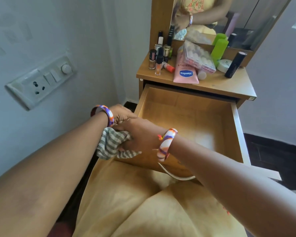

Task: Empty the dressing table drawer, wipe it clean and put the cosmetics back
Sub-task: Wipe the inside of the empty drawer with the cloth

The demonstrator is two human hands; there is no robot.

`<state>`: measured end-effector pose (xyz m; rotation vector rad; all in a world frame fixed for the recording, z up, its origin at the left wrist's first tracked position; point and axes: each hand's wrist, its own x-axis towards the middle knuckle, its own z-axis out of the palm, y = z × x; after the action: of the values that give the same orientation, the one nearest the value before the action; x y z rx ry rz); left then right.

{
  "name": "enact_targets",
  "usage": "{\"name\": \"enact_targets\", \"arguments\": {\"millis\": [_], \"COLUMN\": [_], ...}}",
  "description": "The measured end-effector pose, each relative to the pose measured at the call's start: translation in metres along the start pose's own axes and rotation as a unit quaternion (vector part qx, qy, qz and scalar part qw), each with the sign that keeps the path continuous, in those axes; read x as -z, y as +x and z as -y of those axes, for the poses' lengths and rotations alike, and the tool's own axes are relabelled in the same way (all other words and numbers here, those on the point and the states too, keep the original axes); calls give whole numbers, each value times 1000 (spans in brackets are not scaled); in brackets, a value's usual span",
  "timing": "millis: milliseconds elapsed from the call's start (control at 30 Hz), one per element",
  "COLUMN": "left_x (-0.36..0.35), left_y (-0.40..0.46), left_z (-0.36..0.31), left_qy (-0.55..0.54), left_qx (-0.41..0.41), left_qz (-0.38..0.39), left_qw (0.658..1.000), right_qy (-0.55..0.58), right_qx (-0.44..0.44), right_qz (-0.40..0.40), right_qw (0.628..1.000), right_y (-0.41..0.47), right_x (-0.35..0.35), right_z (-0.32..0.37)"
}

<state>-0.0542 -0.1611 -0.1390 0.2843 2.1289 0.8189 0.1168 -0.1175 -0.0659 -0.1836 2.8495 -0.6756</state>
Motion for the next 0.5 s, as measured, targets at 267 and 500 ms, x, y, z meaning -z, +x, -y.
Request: {"name": "enact_targets", "arguments": {"millis": [267,500], "left_x": [-44,-73], "left_y": [-74,-60], "left_z": [-46,-42], "left_qy": [215,307], "left_qx": [-53,-38], "left_qz": [-103,-176], "left_qw": [970,935], "right_qy": [135,151], "right_qx": [-99,-111], "right_qz": [77,54], "right_qw": [983,981], "right_y": [-83,-104], "right_x": [18,21], "right_z": [-59,-69]}}
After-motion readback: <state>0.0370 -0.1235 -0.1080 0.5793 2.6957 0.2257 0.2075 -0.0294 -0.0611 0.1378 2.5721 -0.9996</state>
